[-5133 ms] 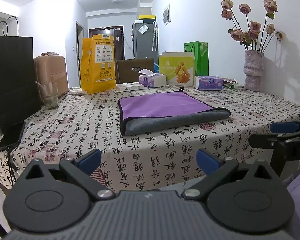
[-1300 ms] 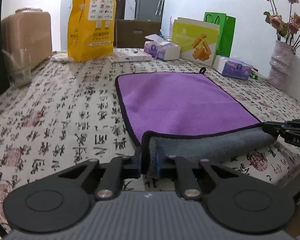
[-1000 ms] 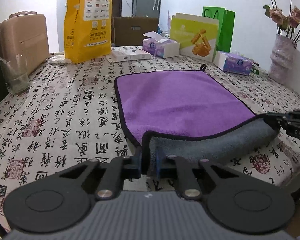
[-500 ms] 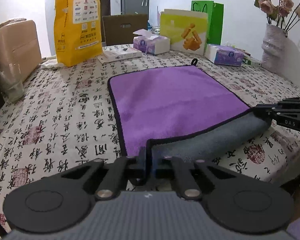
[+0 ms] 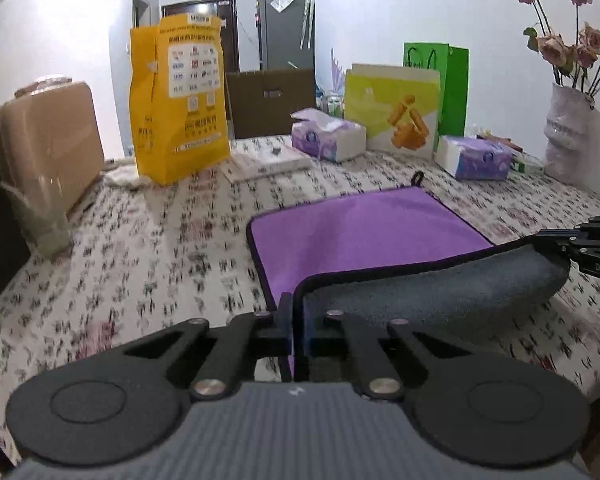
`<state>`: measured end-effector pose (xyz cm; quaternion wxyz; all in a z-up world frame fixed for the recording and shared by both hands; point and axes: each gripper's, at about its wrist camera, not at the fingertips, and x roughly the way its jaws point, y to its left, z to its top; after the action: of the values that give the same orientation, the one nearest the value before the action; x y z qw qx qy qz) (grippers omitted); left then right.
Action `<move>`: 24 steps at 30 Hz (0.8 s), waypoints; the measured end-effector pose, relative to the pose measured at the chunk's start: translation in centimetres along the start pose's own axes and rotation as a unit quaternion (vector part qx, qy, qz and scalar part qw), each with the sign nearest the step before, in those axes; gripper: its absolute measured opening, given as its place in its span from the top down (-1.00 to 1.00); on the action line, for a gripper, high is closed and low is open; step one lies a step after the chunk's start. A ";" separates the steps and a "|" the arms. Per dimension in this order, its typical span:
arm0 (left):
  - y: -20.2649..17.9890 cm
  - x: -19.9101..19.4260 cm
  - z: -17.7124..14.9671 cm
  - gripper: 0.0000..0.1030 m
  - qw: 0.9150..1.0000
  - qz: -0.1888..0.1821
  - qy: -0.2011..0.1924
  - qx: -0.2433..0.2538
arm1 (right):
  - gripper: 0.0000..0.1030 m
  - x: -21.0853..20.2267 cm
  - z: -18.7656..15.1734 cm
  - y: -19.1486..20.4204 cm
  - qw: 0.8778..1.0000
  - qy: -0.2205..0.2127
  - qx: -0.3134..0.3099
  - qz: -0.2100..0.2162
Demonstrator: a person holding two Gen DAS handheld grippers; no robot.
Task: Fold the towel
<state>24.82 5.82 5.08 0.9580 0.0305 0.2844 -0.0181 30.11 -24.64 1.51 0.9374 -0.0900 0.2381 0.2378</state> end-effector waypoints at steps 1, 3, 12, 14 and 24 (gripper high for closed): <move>0.1 0.3 0.5 0.91 1.000 0.001 -0.003 0.000 | 0.91 0.3 0.4 -0.1 1.000 -0.003 -0.004 -0.001; 0.3 0.8 1.1 0.91 1.000 0.003 -0.006 0.003 | 0.91 0.8 1.2 -0.4 1.000 -0.010 -0.009 -0.003; 1.9 3.7 4.1 0.91 1.000 0.002 -0.006 -0.002 | 0.92 4.1 4.3 -1.7 1.000 -0.020 -0.023 -0.001; 2.3 4.9 5.0 0.91 1.000 0.001 -0.004 -0.003 | 0.92 5.3 5.1 -2.1 0.999 -0.018 -0.026 0.001; 4.6 12.6 9.6 0.91 1.000 -0.014 0.013 -0.012 | 0.92 12.3 8.5 -5.2 1.000 0.005 -0.010 0.009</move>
<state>40.83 9.56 6.47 0.9542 0.0155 0.2976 -0.0276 45.55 -21.80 3.21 0.9331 -0.0979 0.2409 0.2485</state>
